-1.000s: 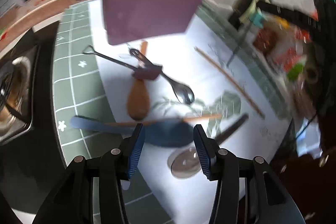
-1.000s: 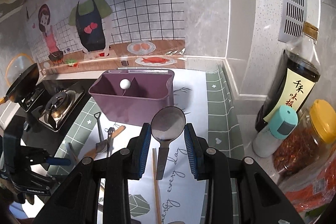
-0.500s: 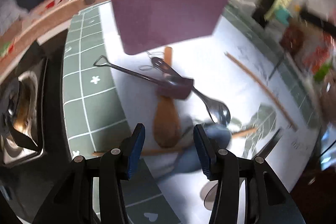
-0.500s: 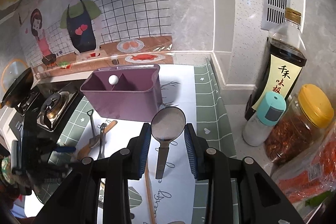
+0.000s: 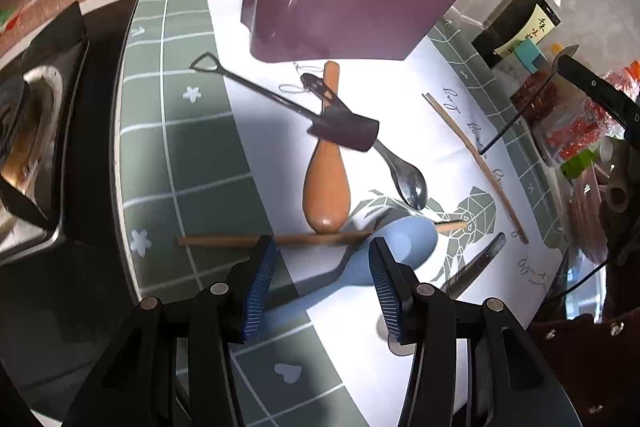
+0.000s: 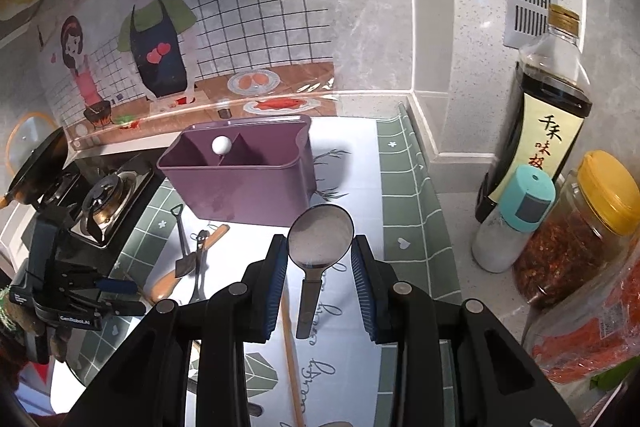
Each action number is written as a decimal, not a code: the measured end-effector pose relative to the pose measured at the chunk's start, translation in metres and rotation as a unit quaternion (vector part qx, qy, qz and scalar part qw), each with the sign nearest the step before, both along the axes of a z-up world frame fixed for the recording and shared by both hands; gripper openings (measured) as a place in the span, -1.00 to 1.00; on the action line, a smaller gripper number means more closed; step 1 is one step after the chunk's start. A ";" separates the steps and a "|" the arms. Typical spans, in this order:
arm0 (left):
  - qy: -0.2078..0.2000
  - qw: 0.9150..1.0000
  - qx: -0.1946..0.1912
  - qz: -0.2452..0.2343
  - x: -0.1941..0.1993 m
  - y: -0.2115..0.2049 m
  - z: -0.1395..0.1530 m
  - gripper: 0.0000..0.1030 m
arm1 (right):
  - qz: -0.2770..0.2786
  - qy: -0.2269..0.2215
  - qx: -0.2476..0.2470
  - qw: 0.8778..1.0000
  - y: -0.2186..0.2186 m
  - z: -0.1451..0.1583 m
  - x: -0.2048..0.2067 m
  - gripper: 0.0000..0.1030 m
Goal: Organize utensils
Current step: 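Lower the left gripper and grasp the light blue plastic spoon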
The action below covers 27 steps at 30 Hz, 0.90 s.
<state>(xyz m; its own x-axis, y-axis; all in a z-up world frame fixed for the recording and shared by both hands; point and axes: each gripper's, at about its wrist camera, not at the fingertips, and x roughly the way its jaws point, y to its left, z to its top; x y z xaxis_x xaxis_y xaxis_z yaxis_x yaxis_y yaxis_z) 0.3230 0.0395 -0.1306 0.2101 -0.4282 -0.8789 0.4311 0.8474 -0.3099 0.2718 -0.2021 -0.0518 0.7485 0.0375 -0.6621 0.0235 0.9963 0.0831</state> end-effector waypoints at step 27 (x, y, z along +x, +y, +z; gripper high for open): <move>-0.069 0.989 0.085 -0.098 -0.019 -0.062 0.001 0.16 | 0.004 -0.006 0.001 1.000 0.010 0.003 -0.015 -0.41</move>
